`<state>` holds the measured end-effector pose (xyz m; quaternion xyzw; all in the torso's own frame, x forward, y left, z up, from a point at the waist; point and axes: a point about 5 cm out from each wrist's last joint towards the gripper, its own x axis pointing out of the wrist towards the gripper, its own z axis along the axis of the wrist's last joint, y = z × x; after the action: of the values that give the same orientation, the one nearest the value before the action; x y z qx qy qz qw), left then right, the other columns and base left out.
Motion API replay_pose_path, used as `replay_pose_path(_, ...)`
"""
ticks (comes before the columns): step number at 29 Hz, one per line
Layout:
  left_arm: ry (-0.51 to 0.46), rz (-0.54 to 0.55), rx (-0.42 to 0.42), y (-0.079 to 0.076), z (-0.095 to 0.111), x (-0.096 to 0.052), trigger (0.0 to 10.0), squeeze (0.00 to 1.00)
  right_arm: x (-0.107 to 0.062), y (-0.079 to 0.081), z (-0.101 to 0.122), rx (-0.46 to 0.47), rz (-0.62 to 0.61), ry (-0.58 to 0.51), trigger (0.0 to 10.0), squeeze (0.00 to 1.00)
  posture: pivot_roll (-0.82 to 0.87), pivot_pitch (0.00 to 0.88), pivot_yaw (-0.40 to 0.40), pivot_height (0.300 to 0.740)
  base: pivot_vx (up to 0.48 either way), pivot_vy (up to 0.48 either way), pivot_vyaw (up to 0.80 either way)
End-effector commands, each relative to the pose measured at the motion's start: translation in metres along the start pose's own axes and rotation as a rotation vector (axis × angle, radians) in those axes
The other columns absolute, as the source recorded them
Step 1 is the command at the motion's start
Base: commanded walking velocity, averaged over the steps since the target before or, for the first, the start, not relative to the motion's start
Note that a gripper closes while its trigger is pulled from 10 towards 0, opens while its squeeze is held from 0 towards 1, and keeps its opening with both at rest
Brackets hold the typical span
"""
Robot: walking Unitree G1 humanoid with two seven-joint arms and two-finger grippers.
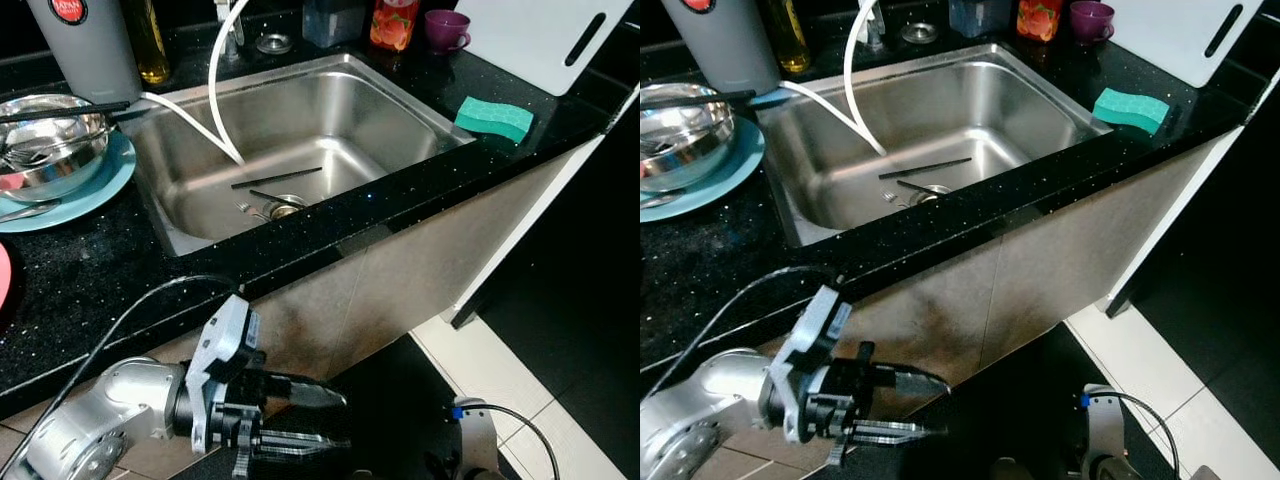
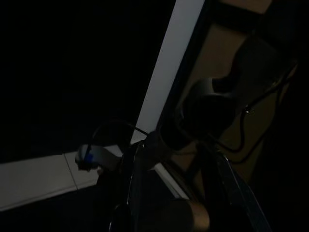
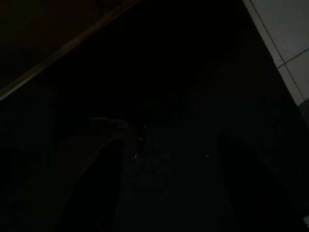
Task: Kitchen organization
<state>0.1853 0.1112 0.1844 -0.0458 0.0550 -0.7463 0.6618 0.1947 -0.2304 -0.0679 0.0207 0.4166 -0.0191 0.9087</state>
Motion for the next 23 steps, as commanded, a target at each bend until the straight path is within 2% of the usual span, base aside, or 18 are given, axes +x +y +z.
replay_pose_path(1, -0.047, 0.067, 0.059, 0.007, 0.017, -0.002, 10.0, 0.0, -0.001, 0.001, -0.005, 0.027, -0.005, 0.011, 10.0, 0.0, 0.03, 0.14, -0.005, 0.74, 0.0, 0.0, 0.0)
replay_pose_path(3, -0.115, 0.216, 0.157, 0.024, 0.037, -0.005, 10.0, 0.0, -0.001, 0.001, -0.005, 0.028, -0.005, 0.01, 10.0, 0.0, 0.03, 0.14, -0.005, 0.74, 0.0, 0.0, 0.0)
replay_pose_path(6, -0.191, 0.385, 0.243, 0.043, 0.062, -0.011, 10.0, 0.0, 0.0, 0.002, -0.004, 0.029, 0.002, 0.005, 10.0, 0.0, 0.03, 0.143, -0.008, 0.74, 0.0, 0.0, 0.0)
replay_pose_path(8, -0.228, 0.474, 0.31, 0.05, 0.079, -0.015, 10.0, 0.0, 0.0, 0.003, -0.003, 0.034, 0.012, -0.001, 10.0, 0.0, 0.03, 0.146, -0.008, 0.74, 0.0, 0.0, 0.39)
replay_pose_path(10, -0.245, 0.506, 0.34, 0.052, 0.086, -0.017, 10.0, 0.0, 0.0, 0.003, -0.003, 0.035, 0.015, -0.003, 10.0, 0.0, 0.03, 0.146, -0.008, 0.74, 0.0, 0.0, 0.79)
replay_pose_path(12, -0.29, 0.613, 0.414, 0.058, 0.105, -0.021, 10.0, 0.0, 0.0, 0.003, -0.003, 0.038, 0.017, -0.005, 10.0, 0.0, 0.04, 0.146, -0.007, 0.74, 0.0, 0.0, 0.78)
replay_pose_path(13, -0.29, 0.613, 0.414, 0.058, 0.105, -0.021, 10.0, 0.0, 0.0, 0.003, -0.003, 0.038, 0.017, -0.005, 10.0, 0.0, 0.04, 0.146, -0.007, 0.74, 0.0, 0.0, 0.78)
replay_pose_path(15, -0.3, 0.712, 0.501, 0.062, 0.12, -0.026, 10.0, 0.0, 0.0, 0.004, -0.003, 0.04, 0.022, -0.006, 10.0, 0.0, 0.04, 0.146, -0.006, 0.74, 0.0, 0.0, 0.78)
replay_pose_path(18, -0.257, 0.873, 0.611, 0.07, 0.134, -0.032, 10.0, 0.0, 0.0, 0.004, -0.003, 0.045, 0.029, -0.007, 10.0, 0.0, 0.04, 0.148, -0.004, 0.74, 0.0, 0.0, 0.78)
replay_pose_path(20, -0.236, 0.896, 0.63, 0.071, 0.135, -0.032, 10.0, 0.0, 0.0, 0.004, -0.003, 0.046, 0.03, -0.007, 10.0, 0.0, 0.04, 0.148, -0.004, 0.74, 0.0, 0.0, 0.78)
replay_pose_path(23, -0.1, 1.014, 0.673, 0.083, 0.128, -0.042, 10.0, 0.0, 0.0, 0.005, -0.003, 0.049, 0.033, -0.008, 10.0, 0.0, 0.04, 0.146, -0.003, 0.74, 0.0, 0.0, 0.78)
